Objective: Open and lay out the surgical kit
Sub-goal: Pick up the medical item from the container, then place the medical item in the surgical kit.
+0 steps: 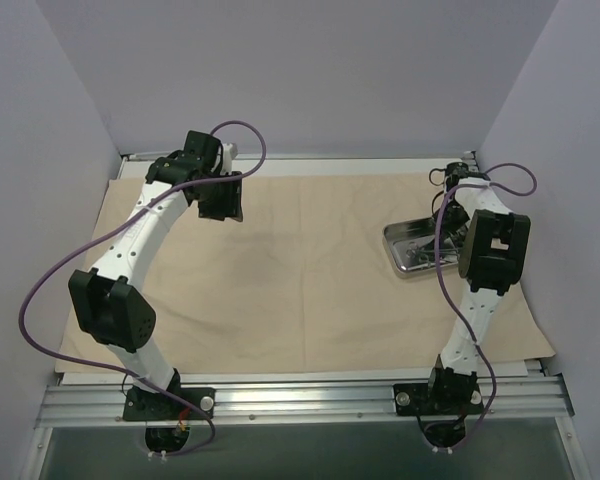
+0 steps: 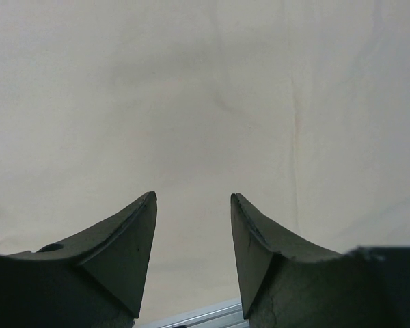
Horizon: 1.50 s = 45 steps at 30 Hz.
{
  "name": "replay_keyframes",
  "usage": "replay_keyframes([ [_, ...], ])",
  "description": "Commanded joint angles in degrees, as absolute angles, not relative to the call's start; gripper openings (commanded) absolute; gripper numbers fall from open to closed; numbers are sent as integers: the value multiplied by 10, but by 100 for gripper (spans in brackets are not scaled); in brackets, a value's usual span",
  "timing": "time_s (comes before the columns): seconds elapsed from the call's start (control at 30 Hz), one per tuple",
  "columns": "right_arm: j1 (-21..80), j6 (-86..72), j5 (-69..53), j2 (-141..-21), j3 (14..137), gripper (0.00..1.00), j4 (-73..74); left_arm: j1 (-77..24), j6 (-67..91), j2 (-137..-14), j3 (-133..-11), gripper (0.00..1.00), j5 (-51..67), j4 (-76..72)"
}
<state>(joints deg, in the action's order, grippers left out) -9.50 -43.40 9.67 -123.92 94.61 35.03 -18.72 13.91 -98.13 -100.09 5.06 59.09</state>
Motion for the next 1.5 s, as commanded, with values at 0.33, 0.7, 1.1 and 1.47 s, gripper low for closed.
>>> replay_keyframes([
  [0.33,-94,-390,69,-1115,897,0,374,-189,152,-1008,-1051,53,98,591],
  [0.7,-42,-228,-39,-1033,869,0,285,-185,176,-1026,-1051,52,195,560],
  [1.1,255,21,-113,-982,852,0,228,-130,213,-1027,-989,57,415,474],
  [1.47,379,126,-106,-969,852,0,250,-124,263,-1034,-891,57,499,426],
])
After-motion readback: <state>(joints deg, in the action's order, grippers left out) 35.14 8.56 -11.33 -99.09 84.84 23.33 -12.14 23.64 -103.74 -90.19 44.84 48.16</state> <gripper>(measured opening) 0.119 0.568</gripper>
